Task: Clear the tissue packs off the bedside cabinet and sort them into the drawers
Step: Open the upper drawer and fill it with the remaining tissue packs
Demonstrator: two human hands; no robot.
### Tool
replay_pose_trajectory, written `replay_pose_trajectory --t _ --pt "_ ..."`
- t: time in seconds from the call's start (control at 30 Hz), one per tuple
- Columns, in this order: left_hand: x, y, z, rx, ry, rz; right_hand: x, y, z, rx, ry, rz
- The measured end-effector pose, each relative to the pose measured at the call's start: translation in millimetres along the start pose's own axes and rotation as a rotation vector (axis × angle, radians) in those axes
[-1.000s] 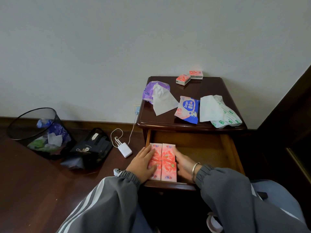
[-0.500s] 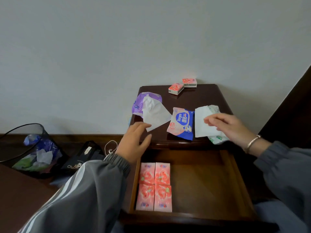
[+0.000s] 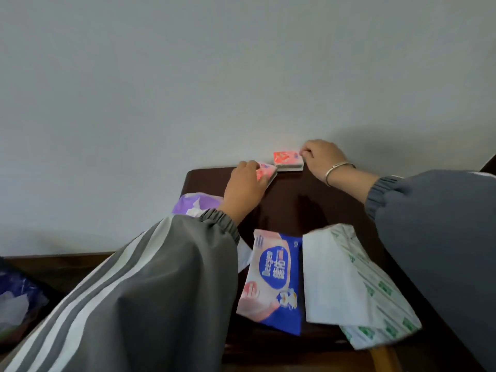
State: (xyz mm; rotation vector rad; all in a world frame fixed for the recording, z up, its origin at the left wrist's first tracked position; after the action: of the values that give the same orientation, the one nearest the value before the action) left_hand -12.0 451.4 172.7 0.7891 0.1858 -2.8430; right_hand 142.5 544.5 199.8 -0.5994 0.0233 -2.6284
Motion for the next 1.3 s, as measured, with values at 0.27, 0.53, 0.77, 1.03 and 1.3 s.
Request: replay_pose_trajectory --t 0.27,0.53,0.77,1.03,1.3 --pt "51 -56 -44 0.18 0.218 0.405 -8 -58 -61 0.16 0.316 0.004" --pt "29 -20 -12 0.008 0.35 0.383 -9 -23 -40 0.088 0.232 -0.201" --pt "-20 96 79 -0.094 0.792 0.158 37 110 33 0.033 -0.785 -0.18" --pt "-6 328 20 0.362 0.627 0.192 26 371 -14 0.519 -1.035 -0.233" --pt "-19 385 -98 0.515 -0.034 0.152 -13 437 -112 0.527 -0.87 -0.595"
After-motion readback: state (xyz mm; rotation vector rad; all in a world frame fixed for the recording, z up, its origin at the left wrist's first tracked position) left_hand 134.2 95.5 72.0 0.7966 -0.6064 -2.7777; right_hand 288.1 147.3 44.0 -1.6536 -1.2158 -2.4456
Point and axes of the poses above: each hand's wrist, its own y-axis away from the middle knuckle, its own z-axis out of the back of the hand, x = y × z, the point moved 8 cm from there along -y, towards the middle knuckle, and after that the axes turned 5 degrees about x, right-handed, at the moved point
